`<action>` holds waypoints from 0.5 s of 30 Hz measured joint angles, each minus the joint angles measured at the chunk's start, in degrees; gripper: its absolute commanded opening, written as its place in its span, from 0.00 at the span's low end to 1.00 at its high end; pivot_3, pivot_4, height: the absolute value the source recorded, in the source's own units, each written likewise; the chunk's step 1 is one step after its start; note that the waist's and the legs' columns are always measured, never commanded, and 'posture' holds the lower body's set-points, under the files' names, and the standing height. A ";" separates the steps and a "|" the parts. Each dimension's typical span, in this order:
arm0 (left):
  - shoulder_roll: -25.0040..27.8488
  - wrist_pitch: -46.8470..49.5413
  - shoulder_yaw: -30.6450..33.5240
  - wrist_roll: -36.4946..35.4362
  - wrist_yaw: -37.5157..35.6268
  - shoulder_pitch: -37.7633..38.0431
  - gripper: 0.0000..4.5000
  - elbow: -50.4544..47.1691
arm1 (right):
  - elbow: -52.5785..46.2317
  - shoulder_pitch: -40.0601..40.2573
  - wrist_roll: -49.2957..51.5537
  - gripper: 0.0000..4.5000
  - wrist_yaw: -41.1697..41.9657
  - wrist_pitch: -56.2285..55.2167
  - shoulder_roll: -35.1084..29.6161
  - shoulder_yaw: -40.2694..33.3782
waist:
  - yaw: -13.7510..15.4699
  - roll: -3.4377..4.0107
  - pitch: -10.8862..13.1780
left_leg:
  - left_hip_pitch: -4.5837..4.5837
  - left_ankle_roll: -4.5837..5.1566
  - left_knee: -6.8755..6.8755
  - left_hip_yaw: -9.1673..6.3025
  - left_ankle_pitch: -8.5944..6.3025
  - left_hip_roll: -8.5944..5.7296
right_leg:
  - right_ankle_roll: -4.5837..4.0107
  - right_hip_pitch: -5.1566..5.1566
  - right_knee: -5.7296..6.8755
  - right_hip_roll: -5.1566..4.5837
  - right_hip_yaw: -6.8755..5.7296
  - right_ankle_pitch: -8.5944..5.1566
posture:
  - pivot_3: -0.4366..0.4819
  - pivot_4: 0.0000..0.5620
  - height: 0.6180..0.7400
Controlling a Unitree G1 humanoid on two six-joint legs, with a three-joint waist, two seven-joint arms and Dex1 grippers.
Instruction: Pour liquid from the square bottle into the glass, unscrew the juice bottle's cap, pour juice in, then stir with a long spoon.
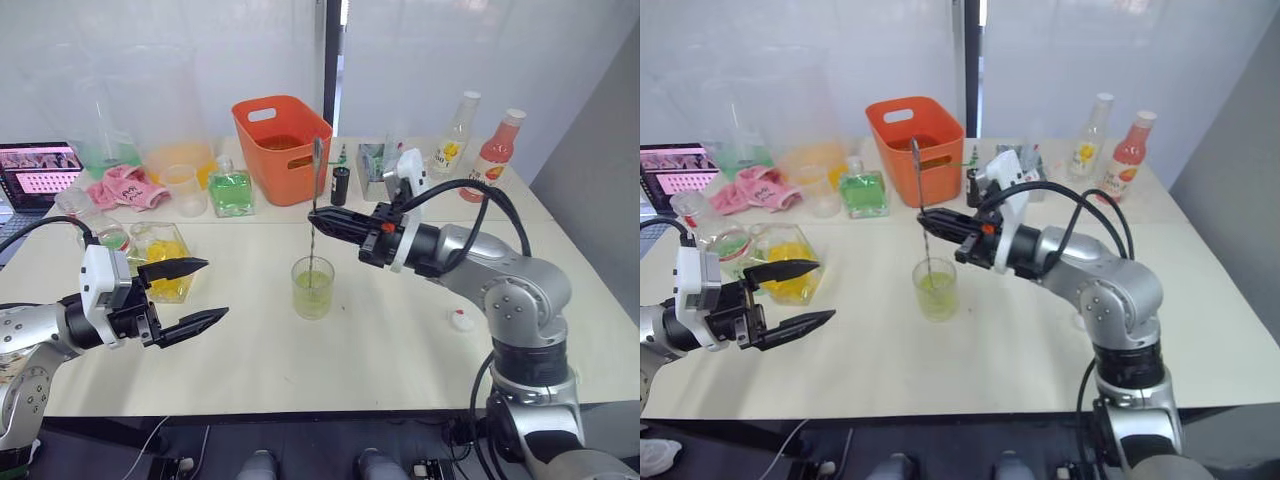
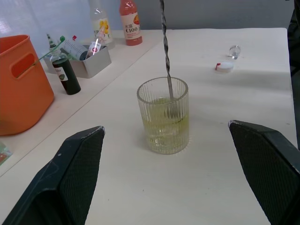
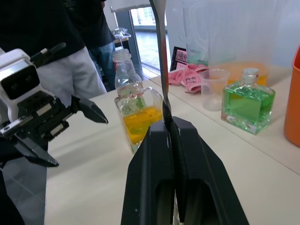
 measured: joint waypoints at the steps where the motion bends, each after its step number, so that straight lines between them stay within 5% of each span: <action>1: 0.00 0.00 -0.06 0.01 -0.01 0.00 1.00 0.00 | 0.72 -0.19 -0.82 0.00 -0.41 -1.17 0.68 0.36 | 0.01 0.00 0.00 | 0.00 0.00 0.00 0.00 0.00 0.00 | 0.00 0.00 0.00 0.00 0.00 0.00 | 0.48 0.27 0.99; 15: 0.00 0.00 -0.09 0.03 0.28 0.02 1.00 -0.04 | 3.38 1.12 -4.93 0.00 3.25 -3.26 -5.24 0.61 | 0.05 0.00 0.00 | 0.00 0.00 0.00 0.00 0.00 -0.01 | 0.00 -0.01 0.00 -0.01 0.00 0.00 | 0.48 0.27 0.99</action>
